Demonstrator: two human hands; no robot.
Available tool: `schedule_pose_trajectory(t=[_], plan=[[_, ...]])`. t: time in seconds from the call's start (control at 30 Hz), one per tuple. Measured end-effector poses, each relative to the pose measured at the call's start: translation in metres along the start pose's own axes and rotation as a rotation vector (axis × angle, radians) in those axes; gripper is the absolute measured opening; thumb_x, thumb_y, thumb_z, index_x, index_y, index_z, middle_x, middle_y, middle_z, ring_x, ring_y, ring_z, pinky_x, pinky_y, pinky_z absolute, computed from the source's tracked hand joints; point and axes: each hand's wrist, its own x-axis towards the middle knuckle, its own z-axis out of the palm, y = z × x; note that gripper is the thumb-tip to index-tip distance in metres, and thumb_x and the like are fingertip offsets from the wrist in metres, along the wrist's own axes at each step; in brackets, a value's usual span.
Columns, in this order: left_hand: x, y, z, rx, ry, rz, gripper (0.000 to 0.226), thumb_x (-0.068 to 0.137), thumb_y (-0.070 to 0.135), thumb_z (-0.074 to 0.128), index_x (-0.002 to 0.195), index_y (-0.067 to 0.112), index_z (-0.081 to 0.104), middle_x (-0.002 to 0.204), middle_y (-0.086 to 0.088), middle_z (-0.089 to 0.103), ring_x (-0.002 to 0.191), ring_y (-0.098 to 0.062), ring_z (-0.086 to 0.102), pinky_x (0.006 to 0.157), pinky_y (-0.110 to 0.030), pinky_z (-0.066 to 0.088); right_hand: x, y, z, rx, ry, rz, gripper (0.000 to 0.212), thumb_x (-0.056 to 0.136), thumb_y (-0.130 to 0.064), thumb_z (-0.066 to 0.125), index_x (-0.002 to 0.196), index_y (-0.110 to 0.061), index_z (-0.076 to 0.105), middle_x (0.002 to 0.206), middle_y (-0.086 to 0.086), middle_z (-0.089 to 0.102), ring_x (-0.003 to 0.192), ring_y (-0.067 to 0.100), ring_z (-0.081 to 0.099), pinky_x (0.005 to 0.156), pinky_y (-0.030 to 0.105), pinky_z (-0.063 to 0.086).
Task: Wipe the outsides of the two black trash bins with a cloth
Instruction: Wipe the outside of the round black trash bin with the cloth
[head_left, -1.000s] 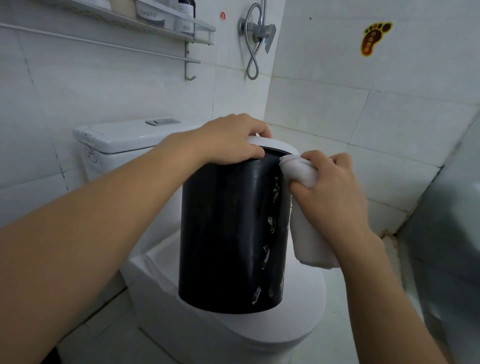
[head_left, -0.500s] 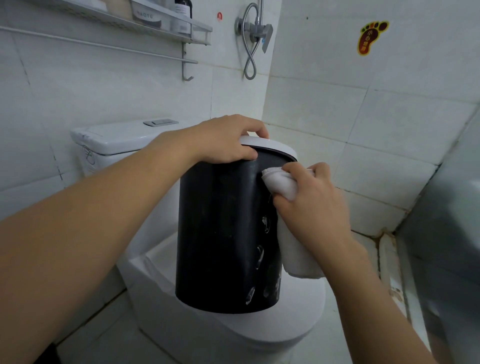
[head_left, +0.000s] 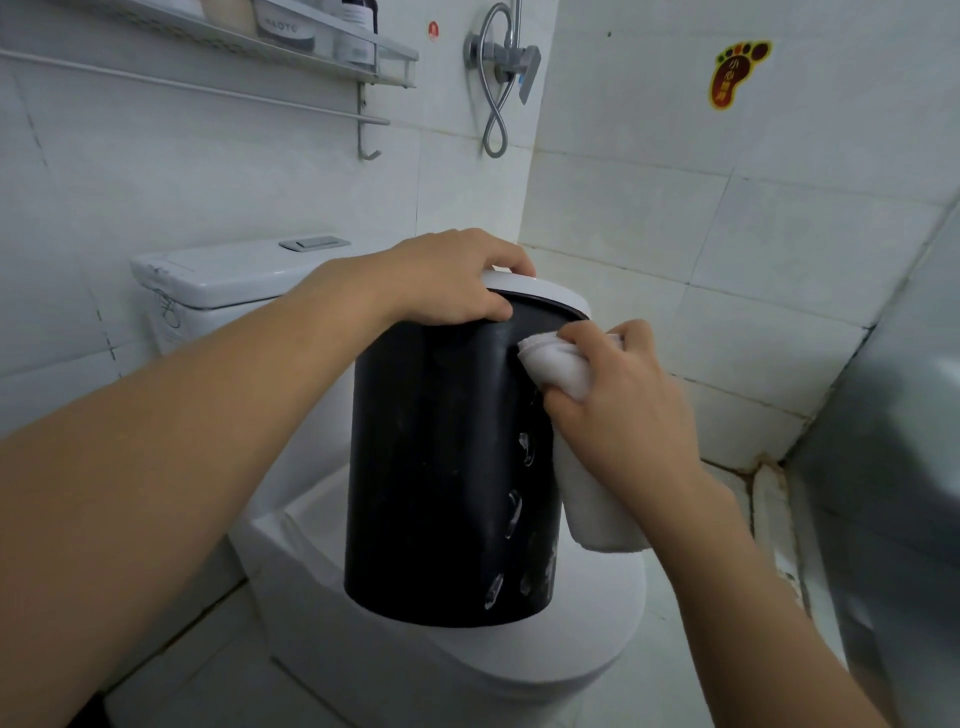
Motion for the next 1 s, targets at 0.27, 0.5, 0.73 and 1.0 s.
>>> schedule_pose_trajectory(t=[0.27,0.5,0.73,1.0], plan=[[-0.002,-0.005,-0.001,-0.064,-0.011,-0.014,0.031,0.085,0.027,0.065,0.103,0.052,0.059,0.101,0.021,0.061,0.099,-0.014,0.059,0.096,-0.044,0.047,-0.004,0.004,0.003,-0.018,0.003,-0.035,0.032,0.083,-0.033,0.059,0.113,-0.039,0.051,0.109,-0.006,0.037,0.083,0.022,0.05,0.061,0.03,0.035],[-0.001,-0.005,0.0,-0.093,-0.02,-0.008,0.03,0.081,0.031,0.065,0.103,0.051,0.06,0.1,0.016,0.065,0.096,-0.013,0.062,0.094,-0.043,0.049,0.005,0.003,0.005,0.019,0.06,0.026,0.031,0.085,-0.034,0.057,0.116,-0.037,0.05,0.107,-0.005,0.033,0.081,0.022,0.045,0.062,0.031,0.033],[-0.005,-0.01,-0.002,-0.135,-0.013,-0.021,0.031,0.086,0.023,0.067,0.1,0.05,0.061,0.095,0.012,0.068,0.092,-0.016,0.064,0.094,-0.043,0.05,-0.02,-0.001,0.002,-0.078,-0.03,-0.042,0.031,0.083,-0.033,0.057,0.111,-0.04,0.048,0.109,-0.005,0.037,0.079,0.02,0.044,0.056,0.029,0.031],[-0.005,-0.006,-0.002,-0.132,-0.024,-0.007,0.031,0.085,0.023,0.066,0.103,0.048,0.062,0.093,0.013,0.067,0.088,-0.014,0.063,0.091,-0.042,0.051,0.004,-0.01,0.003,-0.059,0.105,0.002,0.029,0.085,-0.032,0.056,0.114,-0.034,0.052,0.108,-0.002,0.034,0.081,0.022,0.04,0.059,0.031,0.032]])
